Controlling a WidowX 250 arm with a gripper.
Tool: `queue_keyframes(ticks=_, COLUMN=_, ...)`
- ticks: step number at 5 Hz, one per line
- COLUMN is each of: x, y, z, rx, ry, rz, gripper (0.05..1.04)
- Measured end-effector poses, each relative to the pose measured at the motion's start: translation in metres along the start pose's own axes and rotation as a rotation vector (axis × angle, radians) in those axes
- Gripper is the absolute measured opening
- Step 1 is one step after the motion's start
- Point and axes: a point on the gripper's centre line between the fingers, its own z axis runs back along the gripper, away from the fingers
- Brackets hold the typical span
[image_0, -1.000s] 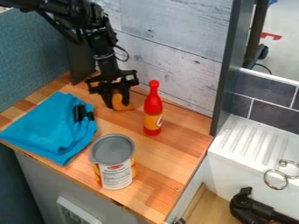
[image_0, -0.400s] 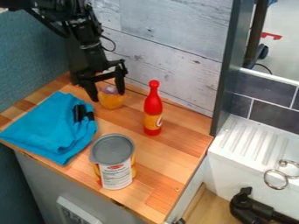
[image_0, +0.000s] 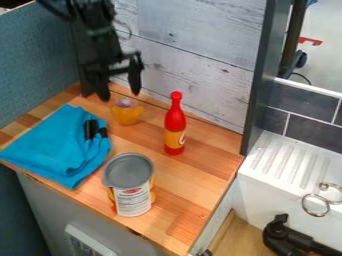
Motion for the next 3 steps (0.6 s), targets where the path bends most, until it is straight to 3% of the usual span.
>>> queue_keyframes(ticks=1, x=-0.035, y=-0.025, z=0.033, rx=0.125, ry=0.055, rz=-0.23, gripper=1.003)
queue_keyframes(ticks=2, x=-0.07, y=-0.047, z=0.052, rx=0.209, ry=0.07, rz=-0.398, gripper=1.003)
queue_keyframes(ticks=3, x=-0.102, y=-0.072, z=0.065, rx=0.242, ry=0.076, rz=-0.578, gripper=1.003)
